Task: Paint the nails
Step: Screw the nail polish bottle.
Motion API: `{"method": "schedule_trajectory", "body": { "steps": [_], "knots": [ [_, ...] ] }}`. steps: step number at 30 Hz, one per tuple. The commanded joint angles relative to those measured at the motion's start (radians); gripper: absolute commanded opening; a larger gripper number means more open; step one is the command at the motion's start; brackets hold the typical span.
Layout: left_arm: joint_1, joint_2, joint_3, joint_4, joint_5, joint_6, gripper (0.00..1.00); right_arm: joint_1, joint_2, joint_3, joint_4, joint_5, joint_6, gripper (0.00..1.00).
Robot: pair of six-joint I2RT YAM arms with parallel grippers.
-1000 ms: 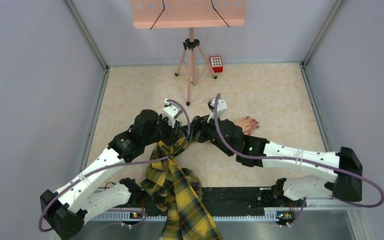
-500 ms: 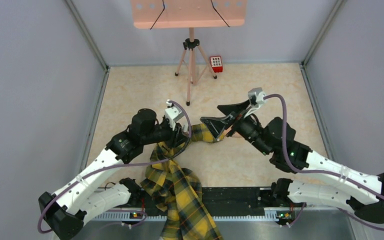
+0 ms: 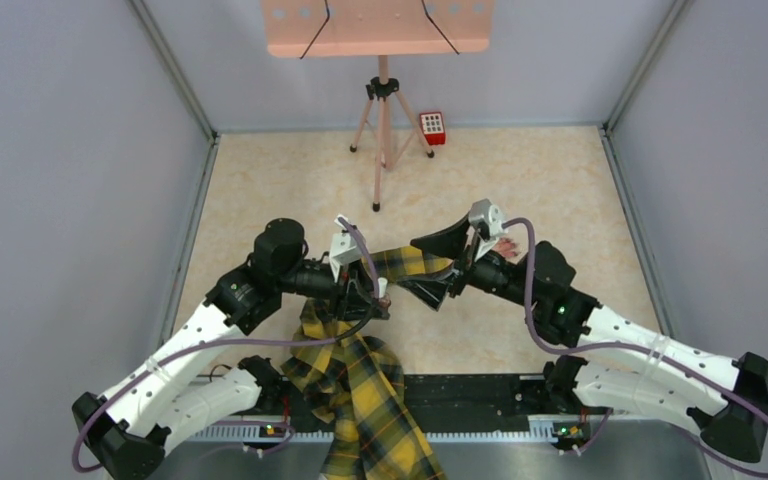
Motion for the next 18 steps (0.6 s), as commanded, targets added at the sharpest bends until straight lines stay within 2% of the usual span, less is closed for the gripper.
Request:
{"method": "schedule_trajectory", "body": {
  "steps": [1,7,12,18],
  "knots": [
    [-0.002,-0.025,0.037,0.066,0.165,-0.008,0.00,-0.010,0.016,0.004,0.223,-0.215,0.009,0.85],
    [-0.002,-0.037,0.037,0.067,0.184,-0.009,0.00,-0.011,0.084,0.031,0.306,-0.363,0.064,0.79],
    [-0.001,-0.042,0.034,0.074,0.194,-0.015,0.00,-0.012,0.153,0.055,0.375,-0.439,0.117,0.77],
    [-0.002,-0.043,0.033,0.077,0.194,-0.016,0.00,-0.012,0.199,0.058,0.470,-0.494,0.178,0.69]
  ]
}}
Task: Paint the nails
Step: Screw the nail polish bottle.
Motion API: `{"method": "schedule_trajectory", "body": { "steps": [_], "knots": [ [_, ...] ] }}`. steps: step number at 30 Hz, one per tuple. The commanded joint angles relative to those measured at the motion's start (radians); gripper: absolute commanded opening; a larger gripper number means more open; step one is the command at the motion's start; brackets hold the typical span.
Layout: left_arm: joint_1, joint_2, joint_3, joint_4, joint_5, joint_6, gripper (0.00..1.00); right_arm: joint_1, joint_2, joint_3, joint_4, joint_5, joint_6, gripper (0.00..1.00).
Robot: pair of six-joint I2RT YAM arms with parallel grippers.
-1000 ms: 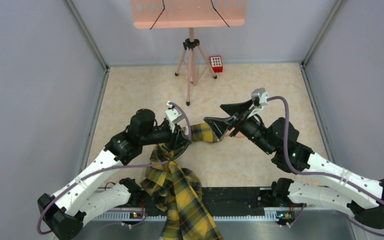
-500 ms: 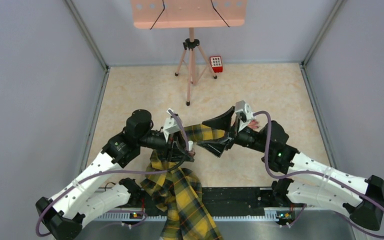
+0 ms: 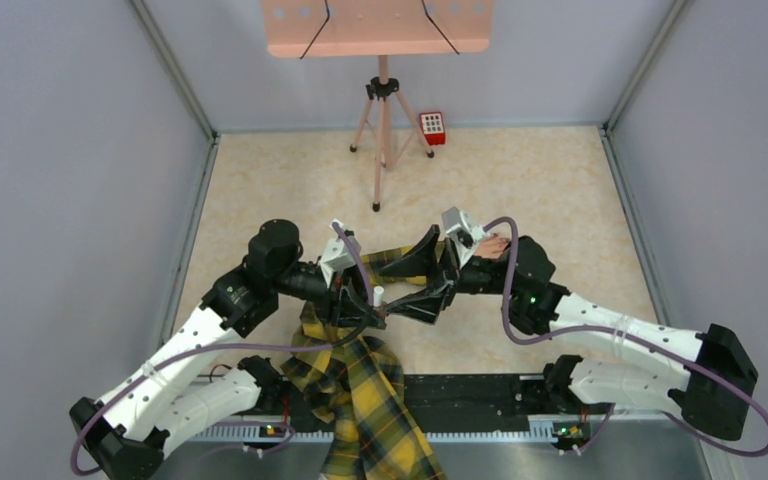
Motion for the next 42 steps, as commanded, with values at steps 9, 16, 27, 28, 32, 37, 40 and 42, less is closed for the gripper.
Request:
{"method": "schedule_trajectory", "body": {
  "steps": [9,16,27,28,32,37,40,42],
  "knots": [
    [-0.002,-0.015,0.032,0.051,0.031,-0.009,0.00,-0.009,0.082,0.069,0.218,-0.108,0.107,0.60],
    [-0.002,-0.015,0.033,0.051,0.022,-0.008,0.00,-0.009,0.125,0.088,0.222,-0.122,0.125,0.57],
    [-0.001,-0.029,0.035,0.039,-0.039,0.003,0.00,-0.010,0.156,0.082,0.232,-0.135,0.150,0.21],
    [-0.001,-0.034,0.035,0.037,-0.068,0.006,0.00,-0.010,0.157,0.080,0.230,-0.140,0.147,0.14],
    [-0.001,-0.053,0.040,0.015,-0.181,0.024,0.00,-0.010,0.168,0.072,0.197,-0.139,0.132,0.00],
    [0.000,-0.082,0.030,0.024,-0.271,0.010,0.00,-0.008,0.166,0.053,0.165,-0.121,0.105,0.00],
    [0.001,-0.087,0.031,0.024,-0.305,0.009,0.00,-0.006,0.161,0.051,0.113,-0.098,0.070,0.00],
    [0.002,-0.088,0.029,0.027,-0.333,0.005,0.00,0.000,0.158,0.056,0.068,-0.076,0.039,0.00]
  ]
}}
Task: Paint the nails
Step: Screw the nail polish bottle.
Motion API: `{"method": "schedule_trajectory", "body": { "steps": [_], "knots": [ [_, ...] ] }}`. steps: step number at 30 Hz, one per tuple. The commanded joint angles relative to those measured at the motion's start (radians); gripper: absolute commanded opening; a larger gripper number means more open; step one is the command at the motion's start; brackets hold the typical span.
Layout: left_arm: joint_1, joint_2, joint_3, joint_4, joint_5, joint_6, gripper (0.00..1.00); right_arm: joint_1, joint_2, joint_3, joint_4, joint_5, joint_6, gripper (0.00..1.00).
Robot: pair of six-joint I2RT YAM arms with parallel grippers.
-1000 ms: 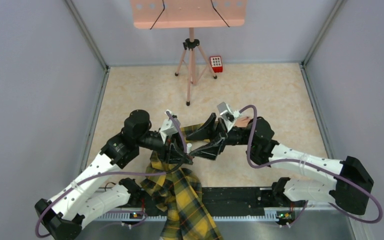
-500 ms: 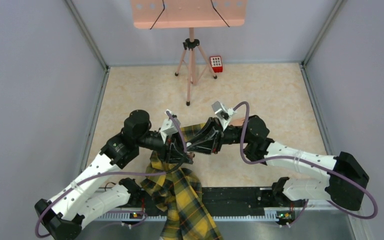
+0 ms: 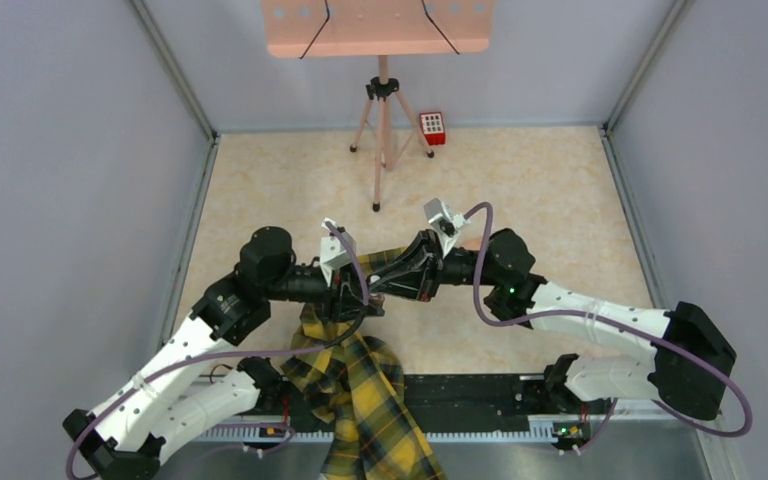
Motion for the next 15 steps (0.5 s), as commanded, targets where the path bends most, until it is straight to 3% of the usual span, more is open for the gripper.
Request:
{"method": "schedule_trajectory", "body": {
  "steps": [1,7,15],
  "knots": [
    [0.008,-0.024,0.030,0.079,-0.122,-0.002,0.00,0.013,-0.007,0.021,-0.127,-0.003,-0.078,0.00],
    [0.024,-0.037,0.029,0.072,-0.254,-0.006,0.00,0.075,0.013,0.067,-0.310,0.119,-0.195,0.00],
    [0.043,-0.083,0.007,0.082,-0.562,-0.028,0.00,0.103,0.107,0.107,-0.359,0.248,-0.140,0.00]
  ]
}}
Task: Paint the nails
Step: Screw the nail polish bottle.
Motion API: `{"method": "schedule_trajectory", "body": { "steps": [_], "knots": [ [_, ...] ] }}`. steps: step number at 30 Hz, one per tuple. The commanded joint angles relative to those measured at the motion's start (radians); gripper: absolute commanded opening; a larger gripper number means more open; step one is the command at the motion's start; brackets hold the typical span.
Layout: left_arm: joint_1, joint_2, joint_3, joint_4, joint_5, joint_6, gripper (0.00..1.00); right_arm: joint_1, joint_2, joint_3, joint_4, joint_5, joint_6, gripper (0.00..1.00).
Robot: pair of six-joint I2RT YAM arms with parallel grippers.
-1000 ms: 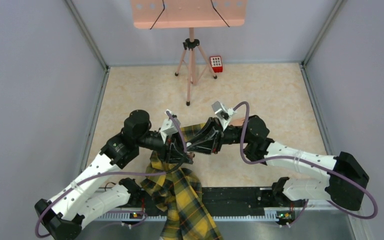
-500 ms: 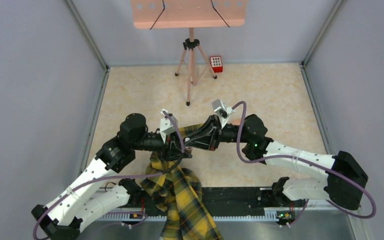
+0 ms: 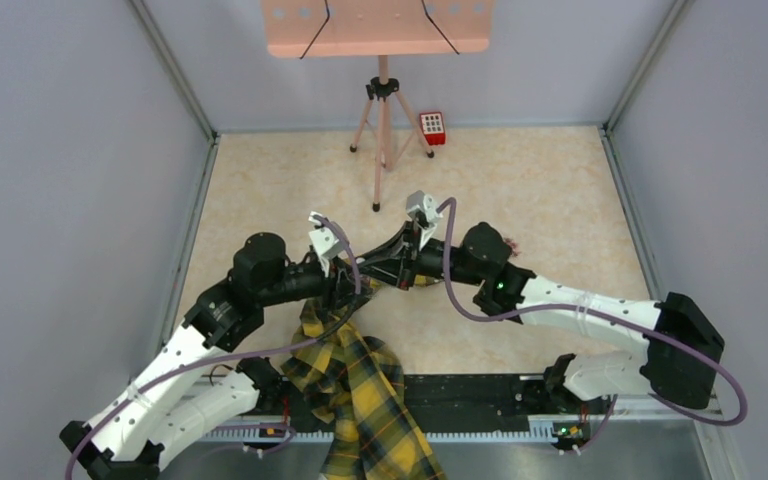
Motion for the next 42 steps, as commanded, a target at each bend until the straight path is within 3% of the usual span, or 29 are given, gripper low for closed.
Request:
{"method": "schedule_trajectory", "body": {
  "steps": [1,5,14,20,28,34,39,42],
  "knots": [
    [0.030,-0.036,0.012,0.153,-0.274,-0.024,0.00,0.069,0.075,0.039,-0.183,0.048,0.015,0.00],
    [0.035,-0.035,0.008,0.137,-0.443,-0.035,0.00,0.113,0.147,0.118,-0.300,0.170,0.002,0.00],
    [0.037,-0.036,0.003,0.114,-0.684,-0.055,0.00,0.168,0.311,0.242,-0.407,0.415,0.144,0.00],
    [0.037,-0.030,0.000,0.115,-0.691,-0.053,0.00,0.182,0.356,0.252,-0.345,0.455,0.251,0.00],
    [0.037,-0.028,-0.009,0.133,-0.617,-0.032,0.00,0.183,0.316,0.265,-0.325,0.522,0.190,0.00],
    [0.037,-0.026,-0.010,0.137,-0.582,-0.022,0.00,0.184,0.257,0.257,-0.298,0.548,0.098,0.19],
    [0.037,-0.026,-0.013,0.144,-0.553,-0.016,0.00,0.183,0.224,0.249,-0.286,0.570,0.067,0.45],
    [0.037,-0.018,-0.011,0.142,-0.520,-0.020,0.00,0.183,0.188,0.224,-0.265,0.579,0.036,0.56]
  ]
}}
